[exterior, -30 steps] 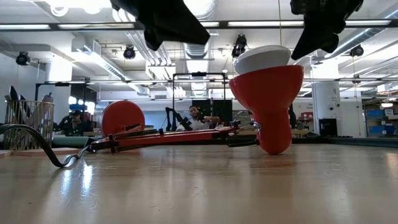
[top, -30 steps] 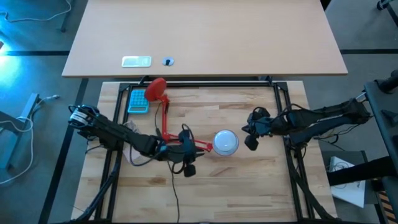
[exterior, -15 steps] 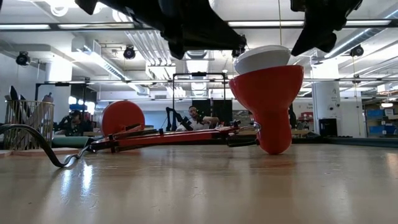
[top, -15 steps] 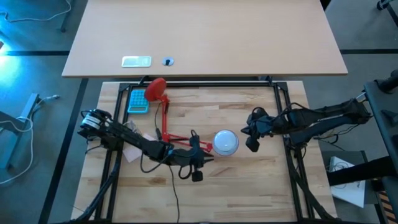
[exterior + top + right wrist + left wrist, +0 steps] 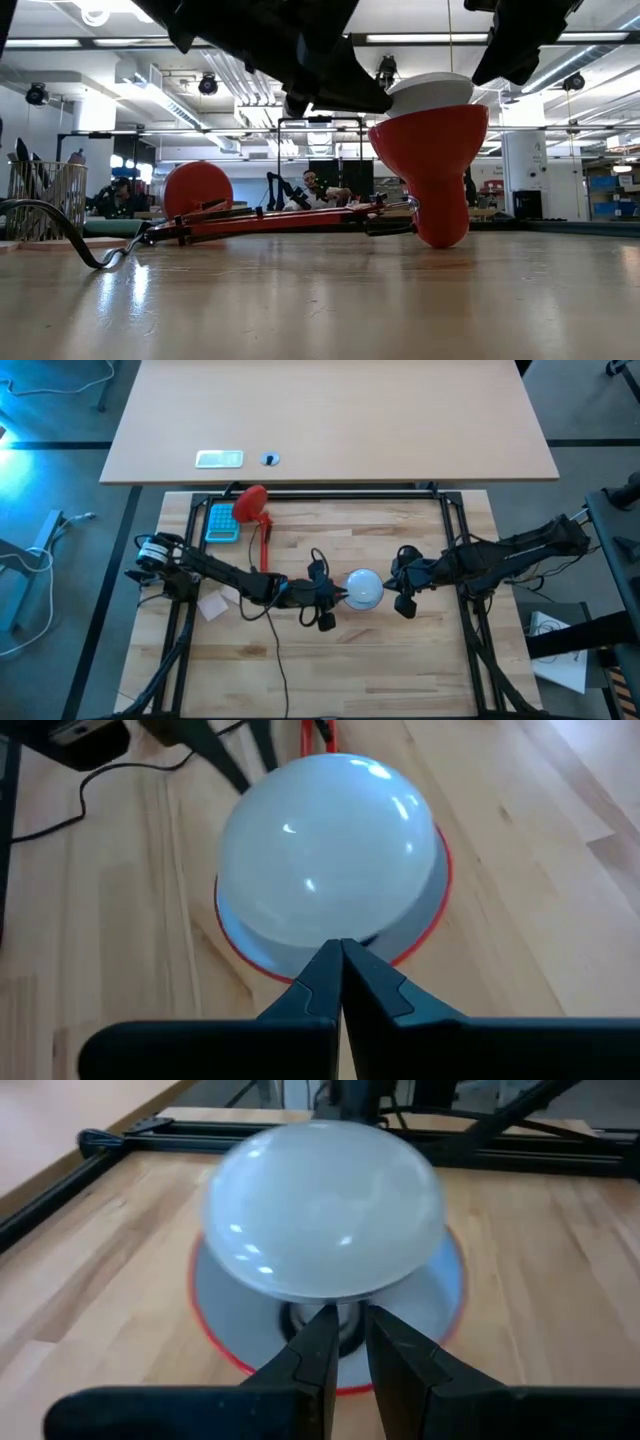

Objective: Screw lightbulb
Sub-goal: Remove the light bulb from the lamp

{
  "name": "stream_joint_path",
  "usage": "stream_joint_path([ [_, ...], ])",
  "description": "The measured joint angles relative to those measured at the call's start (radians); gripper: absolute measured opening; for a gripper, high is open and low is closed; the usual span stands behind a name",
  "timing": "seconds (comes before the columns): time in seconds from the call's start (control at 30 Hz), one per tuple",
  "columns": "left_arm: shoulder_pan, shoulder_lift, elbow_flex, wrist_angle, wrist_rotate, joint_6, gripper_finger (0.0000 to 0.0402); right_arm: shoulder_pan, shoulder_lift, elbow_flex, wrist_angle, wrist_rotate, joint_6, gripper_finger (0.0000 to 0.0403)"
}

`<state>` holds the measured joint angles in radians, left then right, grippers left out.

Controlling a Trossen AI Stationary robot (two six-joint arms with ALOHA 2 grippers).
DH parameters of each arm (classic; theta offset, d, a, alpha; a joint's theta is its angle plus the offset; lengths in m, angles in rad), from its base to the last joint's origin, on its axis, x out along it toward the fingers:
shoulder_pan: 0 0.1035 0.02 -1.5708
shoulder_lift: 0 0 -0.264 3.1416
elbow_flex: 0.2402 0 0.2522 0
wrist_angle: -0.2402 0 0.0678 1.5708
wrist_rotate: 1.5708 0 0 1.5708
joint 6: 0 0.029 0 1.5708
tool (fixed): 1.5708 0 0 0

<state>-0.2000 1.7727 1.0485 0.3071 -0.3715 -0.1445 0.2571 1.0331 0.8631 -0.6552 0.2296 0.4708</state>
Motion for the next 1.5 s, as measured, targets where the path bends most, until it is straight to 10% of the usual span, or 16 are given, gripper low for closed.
stream_joint_path([
  [0.57, 0.046, -0.076, 0.0, -0.157, -0.012, 0.031, 0.0046, 0.055, 0.038, 0.0, 0.155, -0.073, 0.031, 0.0],
  [0.87, 0.01, -0.117, -0.008, -0.173, -0.002, 0.033, 0.0046, 0.048, -0.028, 0.001, 0.023, 0.16, 0.052, 0.0],
  [1.5, 0.013, -0.105, -0.011, -0.105, -0.012, 0.031, 0.0046, 0.073, 0.083, -0.002, 0.071, 0.102, 0.044, 0.0],
])
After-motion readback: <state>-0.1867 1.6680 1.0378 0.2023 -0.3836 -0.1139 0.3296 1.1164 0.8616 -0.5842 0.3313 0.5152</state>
